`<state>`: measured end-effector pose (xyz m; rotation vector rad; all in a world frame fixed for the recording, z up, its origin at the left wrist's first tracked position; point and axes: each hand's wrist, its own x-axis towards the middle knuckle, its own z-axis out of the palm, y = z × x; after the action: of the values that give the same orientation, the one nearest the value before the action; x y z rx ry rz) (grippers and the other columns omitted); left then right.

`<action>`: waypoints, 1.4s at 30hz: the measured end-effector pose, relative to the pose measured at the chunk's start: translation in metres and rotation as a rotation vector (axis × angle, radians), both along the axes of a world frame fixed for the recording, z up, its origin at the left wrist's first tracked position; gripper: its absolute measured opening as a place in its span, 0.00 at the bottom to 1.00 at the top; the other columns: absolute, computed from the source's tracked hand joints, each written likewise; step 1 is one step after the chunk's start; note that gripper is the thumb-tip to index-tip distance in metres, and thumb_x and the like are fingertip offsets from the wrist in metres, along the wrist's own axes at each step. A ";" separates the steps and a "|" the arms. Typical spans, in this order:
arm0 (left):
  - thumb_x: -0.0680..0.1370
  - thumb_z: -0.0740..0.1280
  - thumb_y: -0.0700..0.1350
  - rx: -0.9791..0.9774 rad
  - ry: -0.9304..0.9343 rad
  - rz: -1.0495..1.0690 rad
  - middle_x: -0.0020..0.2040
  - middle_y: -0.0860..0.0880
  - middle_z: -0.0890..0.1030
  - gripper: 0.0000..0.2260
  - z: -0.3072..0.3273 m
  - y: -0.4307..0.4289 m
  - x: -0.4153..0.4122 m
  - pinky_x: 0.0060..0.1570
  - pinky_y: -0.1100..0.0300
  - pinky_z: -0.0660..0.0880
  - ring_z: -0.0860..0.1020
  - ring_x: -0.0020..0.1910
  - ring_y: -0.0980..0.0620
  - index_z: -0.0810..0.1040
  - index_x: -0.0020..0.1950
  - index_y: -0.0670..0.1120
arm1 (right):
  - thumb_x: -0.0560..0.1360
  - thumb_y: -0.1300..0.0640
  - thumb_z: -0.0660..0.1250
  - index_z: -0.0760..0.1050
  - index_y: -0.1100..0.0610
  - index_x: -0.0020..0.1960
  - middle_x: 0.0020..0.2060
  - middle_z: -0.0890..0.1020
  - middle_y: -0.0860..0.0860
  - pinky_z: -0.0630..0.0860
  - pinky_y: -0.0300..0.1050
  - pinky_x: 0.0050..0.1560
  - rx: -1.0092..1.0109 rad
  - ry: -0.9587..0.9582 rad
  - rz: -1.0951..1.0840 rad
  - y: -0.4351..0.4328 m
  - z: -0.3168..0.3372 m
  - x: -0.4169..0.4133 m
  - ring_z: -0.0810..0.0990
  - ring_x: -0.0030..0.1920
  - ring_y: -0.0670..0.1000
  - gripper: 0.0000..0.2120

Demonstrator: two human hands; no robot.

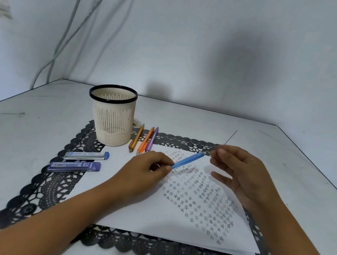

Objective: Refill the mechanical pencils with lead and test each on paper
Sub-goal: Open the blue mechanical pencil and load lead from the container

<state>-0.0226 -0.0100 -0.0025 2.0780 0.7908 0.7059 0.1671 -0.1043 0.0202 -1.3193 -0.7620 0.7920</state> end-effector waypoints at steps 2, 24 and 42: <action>0.78 0.61 0.45 -0.003 0.001 -0.002 0.45 0.58 0.76 0.05 0.000 0.000 0.000 0.40 0.71 0.67 0.73 0.44 0.61 0.76 0.49 0.55 | 0.73 0.61 0.66 0.80 0.57 0.45 0.38 0.84 0.51 0.80 0.48 0.46 0.052 0.012 -0.039 0.000 -0.001 -0.003 0.82 0.43 0.49 0.04; 0.78 0.61 0.45 0.025 0.017 -0.007 0.47 0.57 0.77 0.06 -0.001 0.001 0.000 0.43 0.70 0.69 0.74 0.47 0.60 0.76 0.52 0.53 | 0.73 0.60 0.66 0.79 0.58 0.47 0.39 0.85 0.53 0.82 0.45 0.43 0.094 -0.086 -0.052 -0.001 -0.001 -0.014 0.84 0.43 0.50 0.05; 0.78 0.61 0.45 0.045 0.018 -0.018 0.46 0.57 0.77 0.07 -0.003 0.003 0.001 0.41 0.72 0.67 0.73 0.44 0.61 0.77 0.53 0.52 | 0.72 0.57 0.68 0.80 0.51 0.47 0.39 0.85 0.47 0.81 0.44 0.43 -0.003 -0.259 -0.021 -0.001 -0.005 -0.020 0.84 0.40 0.47 0.06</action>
<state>-0.0219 -0.0072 -0.0052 2.1321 0.7719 0.7029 0.1475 -0.1054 0.0155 -1.4473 -0.9494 0.6127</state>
